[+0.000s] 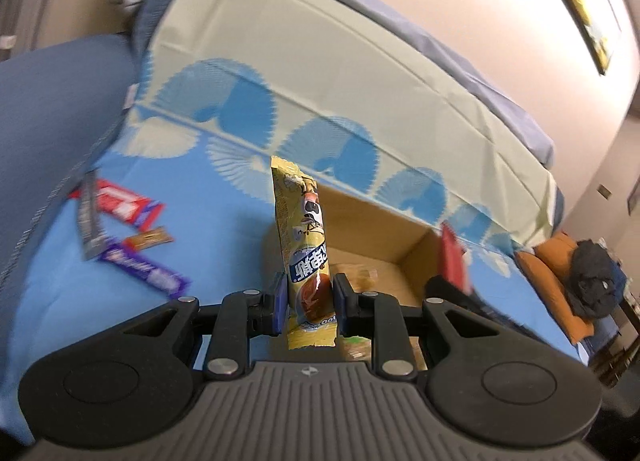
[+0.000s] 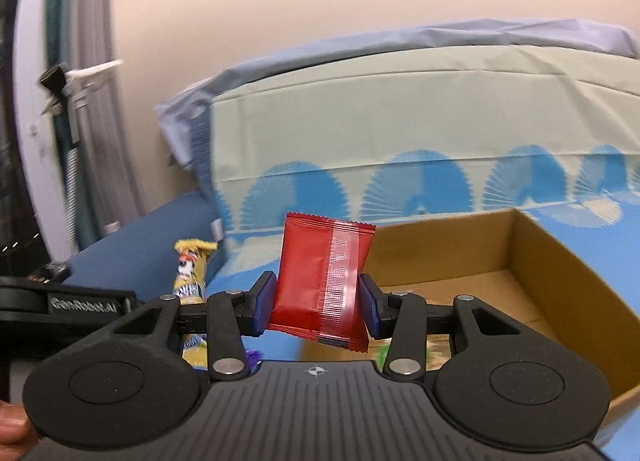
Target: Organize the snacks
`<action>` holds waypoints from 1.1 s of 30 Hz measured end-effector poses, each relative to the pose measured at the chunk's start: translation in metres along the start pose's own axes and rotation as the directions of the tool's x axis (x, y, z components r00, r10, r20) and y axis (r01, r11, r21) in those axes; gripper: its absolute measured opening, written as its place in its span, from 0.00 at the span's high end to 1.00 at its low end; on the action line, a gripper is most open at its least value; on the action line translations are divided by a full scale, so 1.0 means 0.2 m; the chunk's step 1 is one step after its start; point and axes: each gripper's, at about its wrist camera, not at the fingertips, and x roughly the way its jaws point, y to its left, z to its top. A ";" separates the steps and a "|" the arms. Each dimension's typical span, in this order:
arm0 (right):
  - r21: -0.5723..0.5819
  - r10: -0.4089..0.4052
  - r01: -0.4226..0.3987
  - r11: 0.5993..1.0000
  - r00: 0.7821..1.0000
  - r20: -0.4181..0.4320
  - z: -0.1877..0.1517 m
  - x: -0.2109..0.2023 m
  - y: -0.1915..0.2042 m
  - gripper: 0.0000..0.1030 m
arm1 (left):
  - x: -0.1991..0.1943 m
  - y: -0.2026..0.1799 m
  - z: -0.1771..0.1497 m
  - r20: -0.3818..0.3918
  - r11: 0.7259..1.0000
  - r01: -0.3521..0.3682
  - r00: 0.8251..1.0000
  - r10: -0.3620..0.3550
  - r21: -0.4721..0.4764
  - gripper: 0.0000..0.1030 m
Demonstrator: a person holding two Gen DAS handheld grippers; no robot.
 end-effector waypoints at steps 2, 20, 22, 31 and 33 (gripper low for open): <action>0.022 -0.035 0.035 0.999 0.999 0.002 0.01 0.01 -0.06 0.55 | 0.04 -0.09 0.02 -0.005 1.000 0.017 1.000 -0.017 0.016 0.75; 0.132 -0.267 0.267 0.954 0.963 -0.018 -0.01 0.00 -0.39 0.37 | 0.27 -0.63 0.12 -0.024 0.975 0.140 0.990 -0.138 0.170 0.59; 0.128 -0.277 0.278 0.952 0.961 -0.022 -0.01 0.01 -0.39 0.37 | 0.25 -0.61 0.12 -0.015 0.976 0.137 0.991 -0.137 0.171 0.60; 0.055 -0.303 0.304 0.951 0.952 -0.033 -0.06 0.03 -0.32 0.37 | 0.01 -0.29 -0.05 0.071 0.952 0.044 0.995 -0.068 0.305 0.85; 0.029 -0.303 0.304 0.952 0.952 -0.032 -0.08 0.02 -0.28 0.38 | -0.01 -0.15 -0.11 0.066 0.944 -0.003 0.998 -0.019 0.329 0.88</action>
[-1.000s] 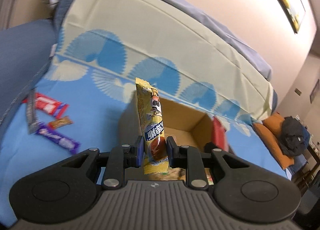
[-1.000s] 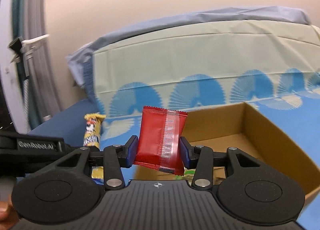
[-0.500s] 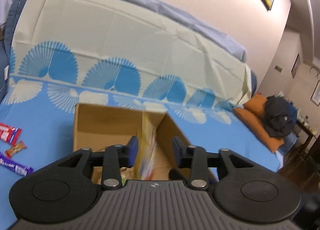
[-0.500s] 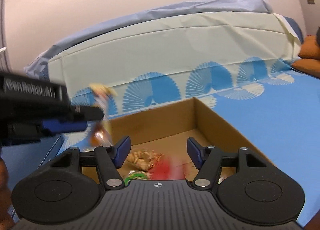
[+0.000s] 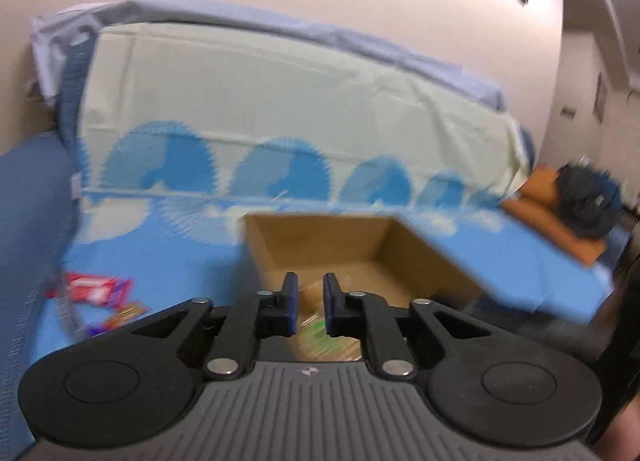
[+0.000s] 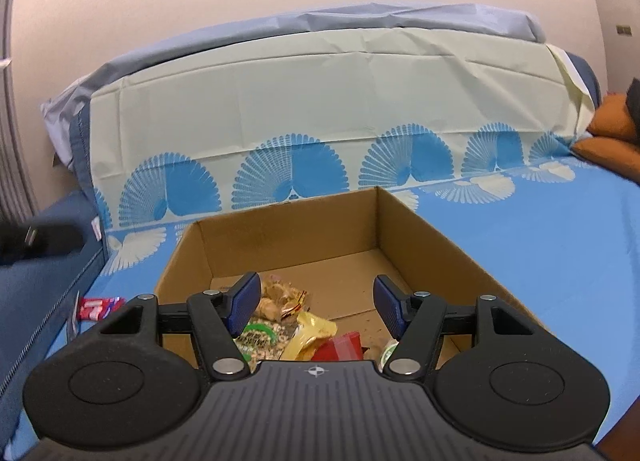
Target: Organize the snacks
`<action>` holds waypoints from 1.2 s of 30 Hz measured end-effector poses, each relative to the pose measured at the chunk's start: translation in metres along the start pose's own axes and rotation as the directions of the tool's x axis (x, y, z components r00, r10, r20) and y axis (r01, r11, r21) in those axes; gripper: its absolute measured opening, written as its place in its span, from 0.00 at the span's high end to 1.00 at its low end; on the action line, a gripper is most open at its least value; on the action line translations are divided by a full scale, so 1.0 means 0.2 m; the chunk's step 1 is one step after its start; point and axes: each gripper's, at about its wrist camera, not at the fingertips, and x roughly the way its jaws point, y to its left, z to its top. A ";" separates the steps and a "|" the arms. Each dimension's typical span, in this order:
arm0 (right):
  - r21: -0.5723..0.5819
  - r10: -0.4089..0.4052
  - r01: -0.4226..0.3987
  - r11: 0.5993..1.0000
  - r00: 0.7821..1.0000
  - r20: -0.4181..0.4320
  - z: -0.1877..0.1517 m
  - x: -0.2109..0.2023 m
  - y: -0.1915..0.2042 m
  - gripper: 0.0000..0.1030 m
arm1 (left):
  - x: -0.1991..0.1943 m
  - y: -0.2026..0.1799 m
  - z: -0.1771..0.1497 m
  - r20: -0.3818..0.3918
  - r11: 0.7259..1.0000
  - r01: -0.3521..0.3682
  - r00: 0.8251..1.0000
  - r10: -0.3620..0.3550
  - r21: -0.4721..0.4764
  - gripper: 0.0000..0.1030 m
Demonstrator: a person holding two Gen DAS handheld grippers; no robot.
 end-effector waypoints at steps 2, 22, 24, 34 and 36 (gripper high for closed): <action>-0.028 0.005 -0.005 1.000 1.000 0.002 -0.02 -0.02 0.04 0.38 | -0.01 0.12 -0.08 -0.029 0.999 -0.044 0.999 0.044 0.001 0.88; -0.279 0.163 -0.131 0.951 0.982 0.097 -0.20 -0.19 0.50 0.85 | 0.00 0.73 -0.35 -0.028 0.981 -0.167 0.986 0.165 -0.101 0.88; -0.288 0.202 -0.166 0.943 0.974 0.101 -0.18 -0.20 0.54 0.86 | 0.01 0.75 -0.35 -0.027 0.976 -0.169 0.986 0.167 -0.140 0.88; -0.040 0.375 -0.393 0.919 0.900 -0.220 0.06 0.18 0.85 0.83 | 0.11 0.82 -0.34 -0.018 0.949 -0.225 0.974 0.227 -0.221 0.88; 0.056 0.402 -0.404 0.913 0.866 -0.298 0.10 0.35 0.94 0.83 | 0.12 0.87 -0.34 -0.030 0.933 -0.243 0.969 0.244 -0.267 0.88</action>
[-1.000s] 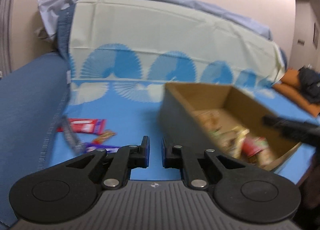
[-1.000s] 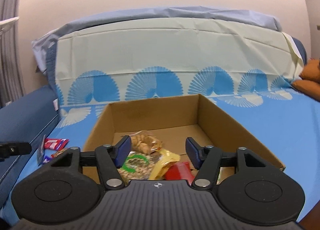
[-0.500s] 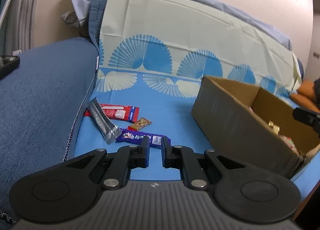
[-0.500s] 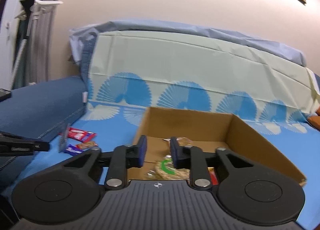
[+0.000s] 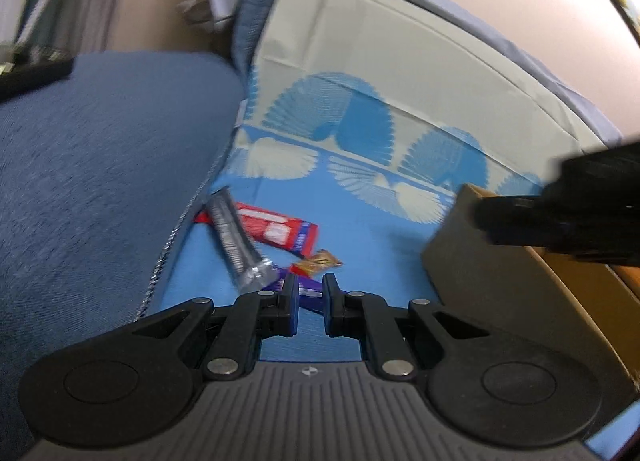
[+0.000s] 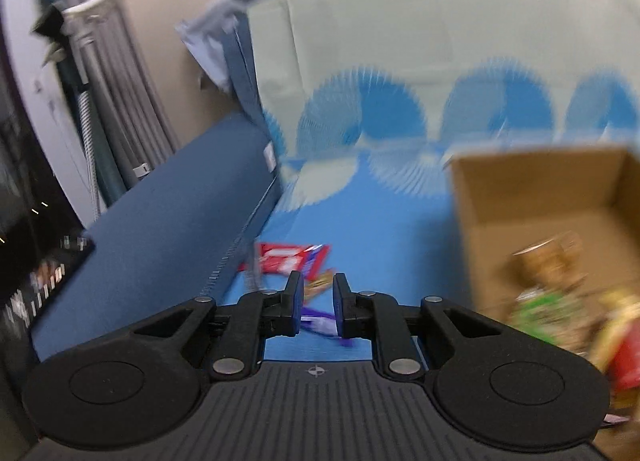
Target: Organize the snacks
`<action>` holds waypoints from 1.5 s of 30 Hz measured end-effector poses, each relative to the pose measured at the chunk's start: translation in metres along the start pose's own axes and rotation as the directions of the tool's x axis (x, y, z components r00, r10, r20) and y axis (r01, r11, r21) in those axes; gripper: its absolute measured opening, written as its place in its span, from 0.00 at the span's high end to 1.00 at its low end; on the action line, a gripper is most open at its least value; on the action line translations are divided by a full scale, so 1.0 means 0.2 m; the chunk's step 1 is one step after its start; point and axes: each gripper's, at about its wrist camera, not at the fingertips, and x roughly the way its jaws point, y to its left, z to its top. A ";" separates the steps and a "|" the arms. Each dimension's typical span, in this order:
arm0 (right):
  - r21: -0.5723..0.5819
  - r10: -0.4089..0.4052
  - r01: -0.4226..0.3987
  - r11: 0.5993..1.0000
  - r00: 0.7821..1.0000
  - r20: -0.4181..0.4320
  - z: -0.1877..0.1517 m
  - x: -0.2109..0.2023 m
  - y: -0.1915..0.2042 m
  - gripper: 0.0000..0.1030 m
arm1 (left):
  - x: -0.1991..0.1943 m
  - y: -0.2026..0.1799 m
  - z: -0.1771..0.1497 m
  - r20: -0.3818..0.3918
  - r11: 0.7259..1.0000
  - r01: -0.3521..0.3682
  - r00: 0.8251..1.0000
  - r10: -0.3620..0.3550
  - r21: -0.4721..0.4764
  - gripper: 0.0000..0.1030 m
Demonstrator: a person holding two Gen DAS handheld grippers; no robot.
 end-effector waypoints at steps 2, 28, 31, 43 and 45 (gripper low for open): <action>0.036 -0.011 0.013 0.999 0.998 -0.058 0.06 0.18 0.01 0.81 | 0.01 0.04 0.01 -0.001 0.999 -0.009 1.000 0.009 -0.042 0.88; -0.099 -0.271 0.253 0.962 0.919 -0.286 0.05 0.97 0.05 0.84 | 0.02 0.13 0.03 0.006 0.995 -0.001 1.000 0.001 -0.104 0.87; -0.086 -0.245 0.231 0.969 0.937 -0.250 0.05 0.81 0.03 0.84 | 0.01 0.13 0.03 0.006 0.995 -0.001 1.000 0.001 -0.105 0.87; -0.217 -0.054 0.010 0.976 0.979 -0.196 -0.32 -0.02 0.05 0.84 | 0.00 0.13 0.02 -0.011 0.995 -0.019 1.000 0.018 -0.098 0.87; -0.249 -0.041 -0.010 0.969 0.979 -0.198 -0.41 -0.08 0.05 0.84 | 0.01 0.12 0.02 -0.023 0.995 -0.024 0.999 0.022 -0.096 0.87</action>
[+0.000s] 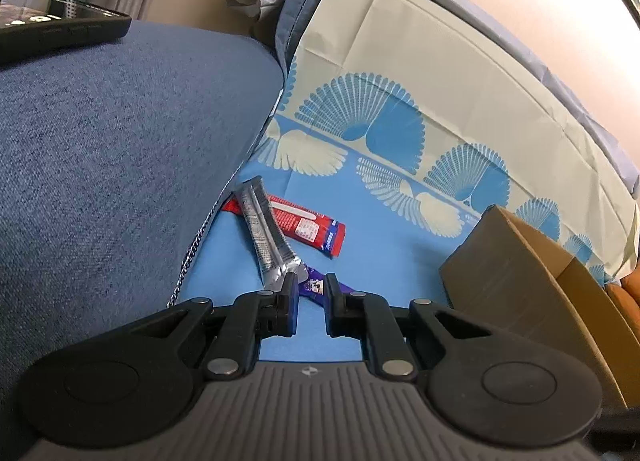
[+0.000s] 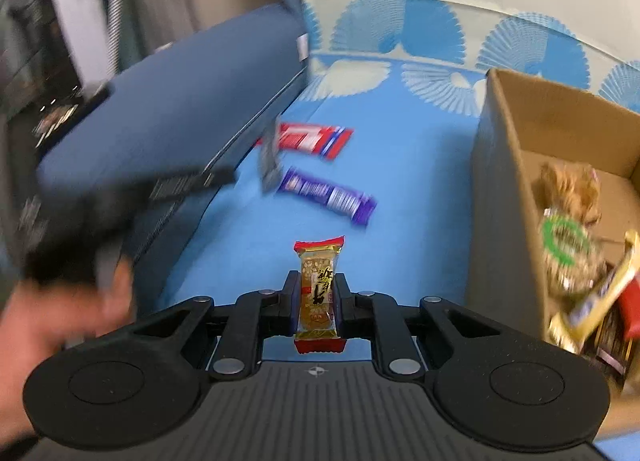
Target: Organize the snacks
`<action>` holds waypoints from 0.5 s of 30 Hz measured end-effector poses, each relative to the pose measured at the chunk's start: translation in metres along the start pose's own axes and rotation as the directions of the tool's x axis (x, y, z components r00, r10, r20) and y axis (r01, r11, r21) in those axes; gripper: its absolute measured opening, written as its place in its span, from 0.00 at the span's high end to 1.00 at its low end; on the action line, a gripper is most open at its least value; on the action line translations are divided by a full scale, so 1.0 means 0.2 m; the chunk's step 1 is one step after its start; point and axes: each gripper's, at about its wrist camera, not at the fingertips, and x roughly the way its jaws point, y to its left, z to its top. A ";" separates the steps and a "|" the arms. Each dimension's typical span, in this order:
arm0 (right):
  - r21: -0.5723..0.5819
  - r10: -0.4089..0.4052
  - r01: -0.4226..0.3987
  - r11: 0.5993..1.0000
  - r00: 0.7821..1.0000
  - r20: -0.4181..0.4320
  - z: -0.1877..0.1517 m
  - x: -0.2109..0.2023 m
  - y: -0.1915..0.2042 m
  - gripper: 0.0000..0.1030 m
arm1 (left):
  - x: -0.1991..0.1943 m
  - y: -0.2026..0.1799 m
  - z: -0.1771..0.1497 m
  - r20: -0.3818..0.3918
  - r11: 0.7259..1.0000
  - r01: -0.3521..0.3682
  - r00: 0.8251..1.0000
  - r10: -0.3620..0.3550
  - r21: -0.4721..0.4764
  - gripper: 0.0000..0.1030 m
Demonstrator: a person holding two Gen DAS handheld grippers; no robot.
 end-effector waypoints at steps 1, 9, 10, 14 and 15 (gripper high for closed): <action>-0.017 0.000 0.000 1.000 1.000 0.001 -0.04 0.00 0.01 0.84 | 0.01 0.00 0.00 -0.008 1.000 -0.005 1.000 0.005 0.002 0.87; 0.013 -0.010 0.010 1.000 1.000 -0.024 -0.19 0.14 -0.03 0.84 | 0.07 -0.04 -0.01 -0.051 0.998 -0.048 0.997 0.050 0.042 0.73; -0.003 -0.021 0.021 1.000 0.999 -0.028 -0.20 0.17 -0.03 0.83 | 0.09 -0.05 0.00 -0.063 0.998 -0.059 0.996 0.061 0.031 0.64; -0.030 -0.027 0.025 0.999 0.998 -0.061 -0.23 0.23 -0.04 0.83 | 0.19 -0.04 0.04 -0.086 0.992 -0.122 0.989 0.119 -0.030 0.49; -0.031 -0.022 0.020 0.999 0.998 -0.061 -0.22 0.23 -0.05 0.83 | 0.22 -0.05 0.05 -0.084 0.989 -0.143 0.987 0.140 -0.033 0.48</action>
